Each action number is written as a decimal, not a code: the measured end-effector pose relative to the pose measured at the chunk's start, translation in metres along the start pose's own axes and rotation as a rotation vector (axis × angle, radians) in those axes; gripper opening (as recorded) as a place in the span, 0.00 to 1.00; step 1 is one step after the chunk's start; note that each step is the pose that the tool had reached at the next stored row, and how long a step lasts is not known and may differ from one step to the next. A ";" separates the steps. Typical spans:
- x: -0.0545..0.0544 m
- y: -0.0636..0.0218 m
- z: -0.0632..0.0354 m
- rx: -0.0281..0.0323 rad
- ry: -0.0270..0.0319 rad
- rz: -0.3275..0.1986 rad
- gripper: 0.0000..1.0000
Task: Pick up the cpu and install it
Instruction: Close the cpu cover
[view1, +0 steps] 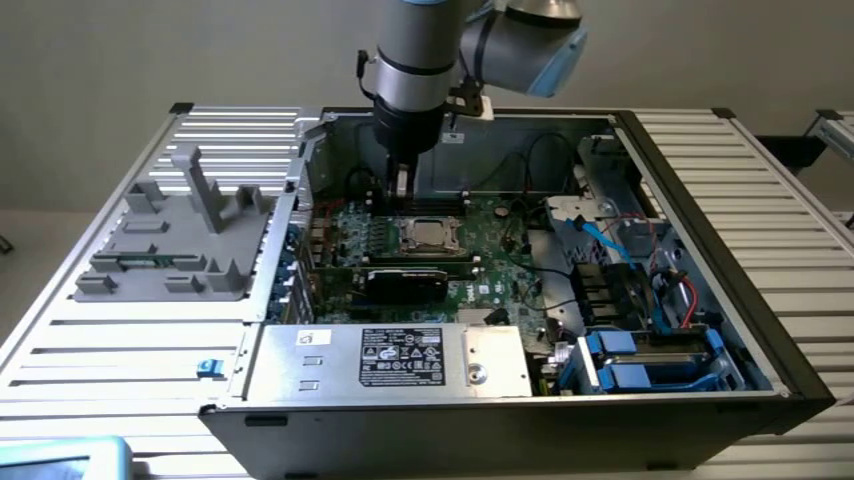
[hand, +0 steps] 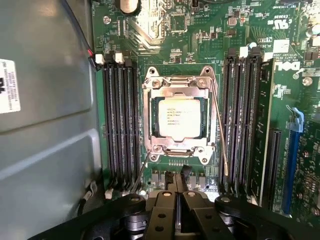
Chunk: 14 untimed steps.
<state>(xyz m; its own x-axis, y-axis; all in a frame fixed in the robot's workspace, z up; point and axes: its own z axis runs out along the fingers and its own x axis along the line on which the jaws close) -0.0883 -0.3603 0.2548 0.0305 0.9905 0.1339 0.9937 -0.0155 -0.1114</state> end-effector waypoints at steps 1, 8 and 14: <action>0.001 -0.0006 -0.0044 -0.0001 0.0002 0.000 0.11; 0.004 -0.0053 -0.0350 -0.0001 0.0001 0.000 0.11; 0.005 -0.0081 -0.0455 -0.0017 0.0001 0.000 0.11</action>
<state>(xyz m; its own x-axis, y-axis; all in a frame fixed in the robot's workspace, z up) -0.0913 -0.3611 0.3012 0.0305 0.9905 0.1340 0.9938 -0.0157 -0.1097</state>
